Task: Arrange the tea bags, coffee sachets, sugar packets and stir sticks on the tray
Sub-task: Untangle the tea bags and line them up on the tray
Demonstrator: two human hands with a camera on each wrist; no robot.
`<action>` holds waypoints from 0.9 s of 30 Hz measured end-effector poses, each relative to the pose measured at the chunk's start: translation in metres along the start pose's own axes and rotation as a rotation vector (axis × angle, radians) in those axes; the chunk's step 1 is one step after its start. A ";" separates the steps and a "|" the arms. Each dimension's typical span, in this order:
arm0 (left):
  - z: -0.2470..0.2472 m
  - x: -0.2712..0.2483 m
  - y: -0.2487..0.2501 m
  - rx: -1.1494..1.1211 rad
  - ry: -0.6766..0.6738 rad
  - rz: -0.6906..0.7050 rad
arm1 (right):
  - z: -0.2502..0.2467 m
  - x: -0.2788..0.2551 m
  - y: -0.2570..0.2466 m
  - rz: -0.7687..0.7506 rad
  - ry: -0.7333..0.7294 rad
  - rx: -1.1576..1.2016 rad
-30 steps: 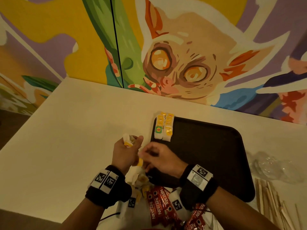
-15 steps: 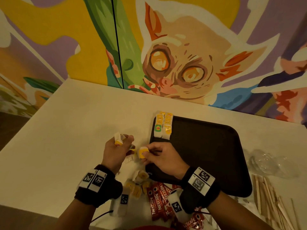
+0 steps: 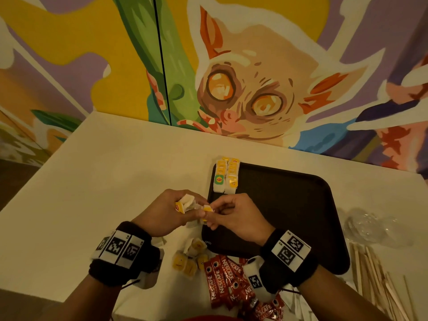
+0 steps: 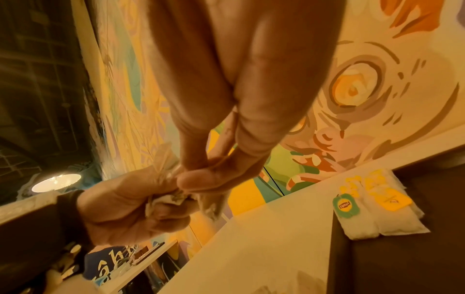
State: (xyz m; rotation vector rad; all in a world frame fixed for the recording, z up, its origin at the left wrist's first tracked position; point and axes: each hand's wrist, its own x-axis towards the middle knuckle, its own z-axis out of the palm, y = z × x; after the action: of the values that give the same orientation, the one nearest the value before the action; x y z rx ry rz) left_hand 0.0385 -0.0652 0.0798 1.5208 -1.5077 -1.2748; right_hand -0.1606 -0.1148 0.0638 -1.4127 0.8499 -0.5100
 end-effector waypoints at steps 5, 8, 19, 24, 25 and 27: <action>-0.004 -0.001 0.008 0.009 -0.066 0.011 | -0.003 -0.003 0.002 -0.001 -0.016 0.058; -0.002 -0.002 0.007 0.006 -0.034 0.017 | -0.003 -0.003 0.001 -0.015 -0.026 0.119; 0.000 -0.004 0.000 0.117 0.079 0.102 | -0.009 -0.007 -0.006 -0.096 0.045 0.097; 0.004 -0.001 0.000 0.124 0.099 0.139 | -0.006 -0.006 -0.009 -0.136 0.065 0.048; 0.004 0.000 -0.001 0.130 0.108 0.144 | -0.006 -0.005 -0.010 -0.141 0.091 0.037; 0.004 0.000 -0.002 0.148 0.121 0.149 | -0.008 -0.005 -0.011 -0.156 0.136 0.030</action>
State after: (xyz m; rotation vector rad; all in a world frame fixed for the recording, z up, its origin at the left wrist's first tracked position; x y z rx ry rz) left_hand 0.0353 -0.0643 0.0767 1.5171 -1.6331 -0.9873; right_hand -0.1677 -0.1174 0.0761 -1.4356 0.8403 -0.7415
